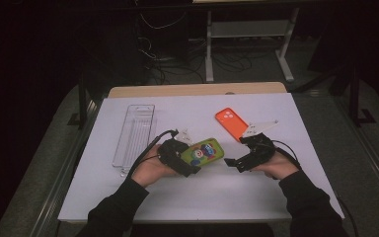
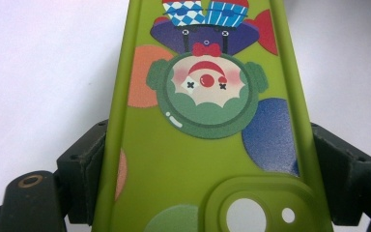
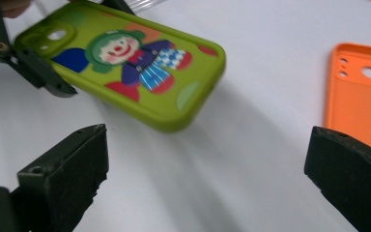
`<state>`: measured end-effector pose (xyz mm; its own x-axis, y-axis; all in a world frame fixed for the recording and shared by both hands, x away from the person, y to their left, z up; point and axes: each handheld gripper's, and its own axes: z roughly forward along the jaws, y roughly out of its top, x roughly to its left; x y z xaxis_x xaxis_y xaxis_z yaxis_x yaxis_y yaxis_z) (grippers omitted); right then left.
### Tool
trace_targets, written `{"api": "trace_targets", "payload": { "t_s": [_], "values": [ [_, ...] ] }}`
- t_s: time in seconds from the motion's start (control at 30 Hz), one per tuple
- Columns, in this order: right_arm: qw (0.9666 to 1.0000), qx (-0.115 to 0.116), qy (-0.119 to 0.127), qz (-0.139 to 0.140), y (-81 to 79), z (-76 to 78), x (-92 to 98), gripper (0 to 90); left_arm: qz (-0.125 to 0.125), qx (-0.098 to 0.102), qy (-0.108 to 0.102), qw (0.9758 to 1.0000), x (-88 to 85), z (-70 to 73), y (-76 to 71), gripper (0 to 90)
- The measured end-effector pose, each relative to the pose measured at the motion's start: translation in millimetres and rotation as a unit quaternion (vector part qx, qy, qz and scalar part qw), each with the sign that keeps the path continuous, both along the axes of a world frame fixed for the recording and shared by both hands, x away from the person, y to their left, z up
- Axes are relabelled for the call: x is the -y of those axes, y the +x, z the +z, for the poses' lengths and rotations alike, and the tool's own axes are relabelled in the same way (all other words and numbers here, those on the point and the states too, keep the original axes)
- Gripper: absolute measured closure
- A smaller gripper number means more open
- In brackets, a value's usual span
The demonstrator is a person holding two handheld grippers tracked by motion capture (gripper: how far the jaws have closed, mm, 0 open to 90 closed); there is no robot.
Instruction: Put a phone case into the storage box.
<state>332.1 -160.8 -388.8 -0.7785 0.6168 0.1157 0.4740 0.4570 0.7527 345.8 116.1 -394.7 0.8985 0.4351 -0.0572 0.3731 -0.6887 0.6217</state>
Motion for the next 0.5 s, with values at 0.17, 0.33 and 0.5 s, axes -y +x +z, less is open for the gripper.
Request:
{"api": "trace_targets", "payload": {
  "t_s": [0.17, 0.33, 0.5],
  "values": [
    [0.9977, 0.019, 0.012, -0.064, -10.2, -12.5, 6.0, 0.6, 0.016, -0.005, -0.006, 0.9998, -4.5, 3.0, 2.0, 15.5],
    [0.9949, 0.028, 0.021, -0.095, -21.4, -21.2, 6.8, 0.0, 0.034, -0.009, -0.016, 0.9992, -4.6, 3.3, 1.9, 15.5],
    [0.9937, 0.026, 0.012, -0.108, -28.4, -30.3, 3.1, 0.0, 0.03, -0.009, -0.005, 0.9995, -5.0, 4.5, 2.7, 15.5]
  ]
}}
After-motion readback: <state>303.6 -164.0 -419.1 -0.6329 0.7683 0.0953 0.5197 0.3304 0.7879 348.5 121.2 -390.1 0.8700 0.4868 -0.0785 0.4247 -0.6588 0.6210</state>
